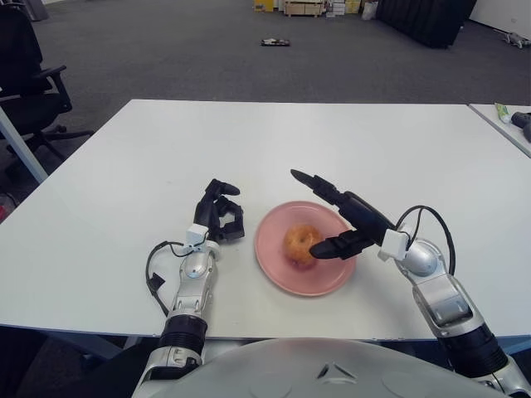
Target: Put the apple into the plate.
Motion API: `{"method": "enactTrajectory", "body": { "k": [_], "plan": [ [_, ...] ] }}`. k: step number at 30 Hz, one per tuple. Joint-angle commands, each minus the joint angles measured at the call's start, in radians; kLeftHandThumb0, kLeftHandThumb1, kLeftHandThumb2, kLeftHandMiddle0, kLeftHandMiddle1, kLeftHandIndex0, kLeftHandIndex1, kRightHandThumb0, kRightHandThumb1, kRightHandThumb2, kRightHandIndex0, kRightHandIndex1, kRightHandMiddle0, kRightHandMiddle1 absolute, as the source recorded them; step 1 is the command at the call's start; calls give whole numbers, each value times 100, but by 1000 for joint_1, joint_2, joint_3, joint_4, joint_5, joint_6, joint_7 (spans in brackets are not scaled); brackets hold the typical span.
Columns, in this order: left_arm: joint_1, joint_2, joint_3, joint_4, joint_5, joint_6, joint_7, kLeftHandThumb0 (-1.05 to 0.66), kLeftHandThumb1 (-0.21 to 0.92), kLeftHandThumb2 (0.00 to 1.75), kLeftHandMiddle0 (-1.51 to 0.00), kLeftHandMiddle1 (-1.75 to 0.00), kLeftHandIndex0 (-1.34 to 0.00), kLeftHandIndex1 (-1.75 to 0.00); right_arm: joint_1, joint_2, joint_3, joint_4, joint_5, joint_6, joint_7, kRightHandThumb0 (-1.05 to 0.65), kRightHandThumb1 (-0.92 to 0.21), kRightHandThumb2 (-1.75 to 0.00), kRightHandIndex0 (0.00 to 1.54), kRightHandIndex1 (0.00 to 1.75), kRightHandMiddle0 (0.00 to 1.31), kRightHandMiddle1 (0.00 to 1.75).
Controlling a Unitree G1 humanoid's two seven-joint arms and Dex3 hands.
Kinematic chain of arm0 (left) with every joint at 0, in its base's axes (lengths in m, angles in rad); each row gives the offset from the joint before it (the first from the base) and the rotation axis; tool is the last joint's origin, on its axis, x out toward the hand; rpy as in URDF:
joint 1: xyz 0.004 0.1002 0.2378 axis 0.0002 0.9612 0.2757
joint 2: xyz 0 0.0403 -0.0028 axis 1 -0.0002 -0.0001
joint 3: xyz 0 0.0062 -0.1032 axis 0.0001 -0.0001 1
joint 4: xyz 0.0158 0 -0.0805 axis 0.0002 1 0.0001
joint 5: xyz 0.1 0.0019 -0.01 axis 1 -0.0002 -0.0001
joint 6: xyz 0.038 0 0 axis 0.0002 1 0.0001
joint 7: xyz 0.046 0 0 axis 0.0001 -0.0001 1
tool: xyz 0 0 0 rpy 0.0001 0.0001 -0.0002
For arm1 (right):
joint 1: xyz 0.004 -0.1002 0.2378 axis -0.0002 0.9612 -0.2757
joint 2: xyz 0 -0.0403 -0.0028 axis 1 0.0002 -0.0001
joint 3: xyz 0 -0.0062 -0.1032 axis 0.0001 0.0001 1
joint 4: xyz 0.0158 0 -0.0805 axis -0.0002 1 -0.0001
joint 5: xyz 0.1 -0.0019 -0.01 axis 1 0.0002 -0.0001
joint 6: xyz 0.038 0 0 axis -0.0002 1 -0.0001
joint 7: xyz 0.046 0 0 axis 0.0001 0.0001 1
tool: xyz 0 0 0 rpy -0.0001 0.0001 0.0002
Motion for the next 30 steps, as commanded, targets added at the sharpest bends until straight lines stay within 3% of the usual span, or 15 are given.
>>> {"method": "enactTrajectory", "body": {
  "k": [1, 4, 7, 9, 11, 14, 18, 19, 20, 23, 30],
  "plan": [
    [13, 0, 1, 21, -8, -1, -9, -1, 15, 152, -73, -175, -50, -175, -1, 21, -32, 44, -13, -44, -44, -105, -92, -32, 0, 0, 0, 0],
    [13, -4, 5, 20, -10, 5, -5, -1, 18, 150, -71, -175, -49, -175, 14, 45, -71, 80, -33, -118, -110, -105, -92, -50, 0, 0, 0, 0],
    [13, -6, 6, 17, -1, 17, 9, -1, 22, 143, -68, -172, -46, -175, 17, 77, -113, 139, -13, -139, -159, -105, -92, -67, 0, 0, 0, 0],
    [13, -5, 6, 15, 10, 27, 21, -1, 24, 141, -68, -170, -45, -175, 18, 130, -133, 165, -5, -144, -215, -102, -92, -72, 3, 2, 0, 5],
    [13, -3, 6, 13, 25, 36, 37, -1, 25, 139, -68, -168, -45, -175, 32, 206, -154, 154, -5, -127, -303, -94, -92, -74, 10, 9, 0, 22],
    [13, -2, 5, 12, 37, 44, 49, -1, 26, 137, -68, -165, -45, -175, 50, 283, -175, 145, -23, -110, -403, -74, -92, -75, 21, 57, 0, 82],
    [12, -4, 4, 13, 42, 47, 59, -1, 27, 133, -70, -157, -45, -175, 64, 349, -193, 162, -42, -122, -495, -59, -88, -82, 29, 91, 2, 122],
    [12, -4, 4, 12, 41, 46, 59, -1, 27, 133, -71, -157, -45, -175, 67, 364, -198, 170, -48, -126, -517, -57, -88, -83, 30, 94, 2, 126],
    [12, -5, 4, 12, 41, 45, 59, -1, 27, 132, -71, -155, -45, -175, 68, 375, -201, 176, -52, -129, -532, -49, -89, -72, 34, 100, 8, 143],
    [12, -6, 4, 12, 34, 40, 52, -1, 28, 131, -72, -154, -44, -175, 71, 408, -216, 225, -68, -155, -590, -40, -91, -59, 42, 109, 16, 164],
    [13, -8, 6, 10, 10, 36, 32, -1, 28, 130, -70, -155, -44, -175, 67, 433, -243, 308, -81, -172, -653, -37, -82, -67, 52, 126, 25, 174]
  ]
}}
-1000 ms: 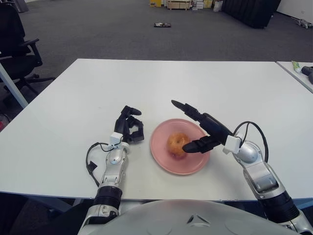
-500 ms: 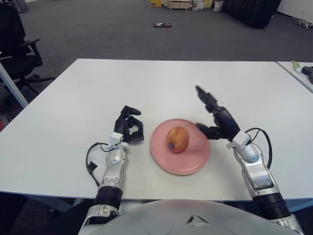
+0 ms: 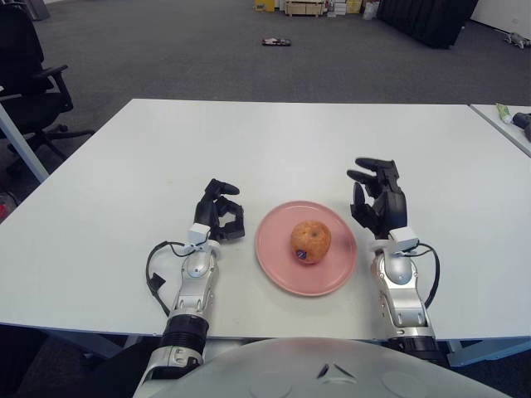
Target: Put the apple into the plate.
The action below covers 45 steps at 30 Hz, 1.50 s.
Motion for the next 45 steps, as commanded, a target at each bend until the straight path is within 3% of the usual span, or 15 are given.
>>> {"method": "enactTrajectory", "body": {
  "k": [1, 8, 17, 28, 45],
  "plan": [
    [14, -1, 3, 16, -15, 15, -14, -1, 28, 130, -70, -154, -44, -175, -2, 9, -21, 32, -3, -16, -25, -37, -80, -70, 54, 129, 27, 174],
    [14, 1, 6, 13, -25, 17, -23, -1, 29, 129, -71, -152, -45, -175, 4, -4, -60, 146, 25, -73, -26, -38, -72, -81, 61, 147, 32, 175],
    [13, 7, 6, 8, -17, 30, -16, -1, 31, 124, -71, -145, -47, -175, 8, 2, -69, 172, 11, -55, -38, -38, -68, -86, 63, 160, 34, 175],
    [5, 7, 9, 12, -25, 38, -23, -1, 34, 123, -66, -152, -43, -175, 6, 7, -80, 229, 12, -71, -60, -39, -65, -90, 63, 164, 36, 175],
    [4, 14, 5, 5, -7, 50, -10, -1, 33, 122, -69, -148, -44, -175, -28, -6, -90, 347, -6, -136, -94, -39, -64, -91, 64, 160, 37, 175]
  ]
}}
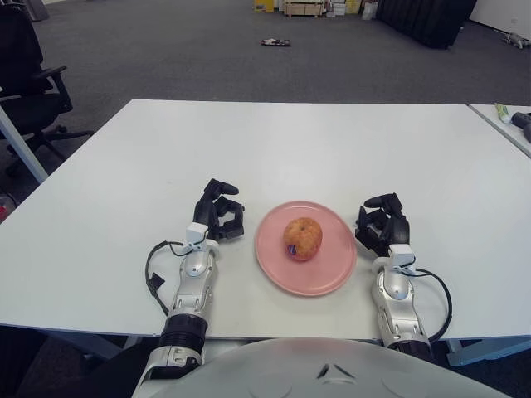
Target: Put the apple into the plate.
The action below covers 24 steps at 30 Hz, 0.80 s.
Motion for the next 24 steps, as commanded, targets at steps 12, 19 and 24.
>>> {"method": "enactTrajectory", "body": {
  "k": [12, 19, 24],
  "plan": [
    [10, 2, 5, 11, 3, 18, 1, -1, 32, 128, -64, -161, -42, -175, -7, -11, -7, 63, -28, -51, -35, -39, -66, -88, 64, 158, 35, 175],
    [13, 0, 5, 1, -3, 32, -1, -1, 32, 125, -67, -152, -44, -175, -4, -12, -8, 61, -32, -52, -45, -39, -67, -88, 64, 159, 35, 175],
    [13, 0, 5, 1, -7, 32, -7, -1, 32, 125, -68, -151, -44, -175, -4, -12, -9, 59, -32, -48, -52, -38, -67, -87, 63, 159, 35, 175]
  ]
}}
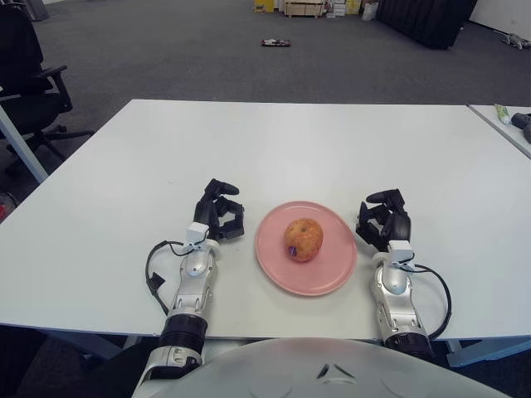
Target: Put the apple into the plate.
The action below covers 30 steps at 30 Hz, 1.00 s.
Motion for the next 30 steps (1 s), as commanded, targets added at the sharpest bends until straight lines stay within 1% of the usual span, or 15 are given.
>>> {"method": "enactTrajectory", "body": {
  "k": [1, 5, 14, 24, 30],
  "plan": [
    [13, 1, 4, 9, -12, 17, -9, -1, 32, 125, -68, -151, -44, -175, 19, -9, -4, 28, -21, -10, -12, -38, -67, -87, 63, 159, 35, 175],
    [11, 4, 3, 13, -9, 6, -9, -1, 31, 129, -66, -158, -43, -175, 23, -7, -6, 20, -26, -1, -24, -38, -67, -87, 63, 159, 35, 175],
    [10, 5, 3, 17, -12, 0, -15, -1, 29, 132, -66, -162, -44, -175, 27, -1, -4, 3, -19, 21, -28, -38, -68, -86, 63, 160, 34, 175],
    [12, 5, 4, 17, -15, -3, -20, -1, 29, 129, -68, -155, -46, -175, 30, 2, -2, -7, -34, 28, -49, -39, -66, -88, 64, 159, 35, 175],
    [14, 5, 3, 13, -12, -1, -18, -1, 29, 129, -68, -155, -45, -175, 35, 1, 2, -16, -36, 33, -48, -39, -66, -89, 64, 159, 35, 175]
  ]
}}
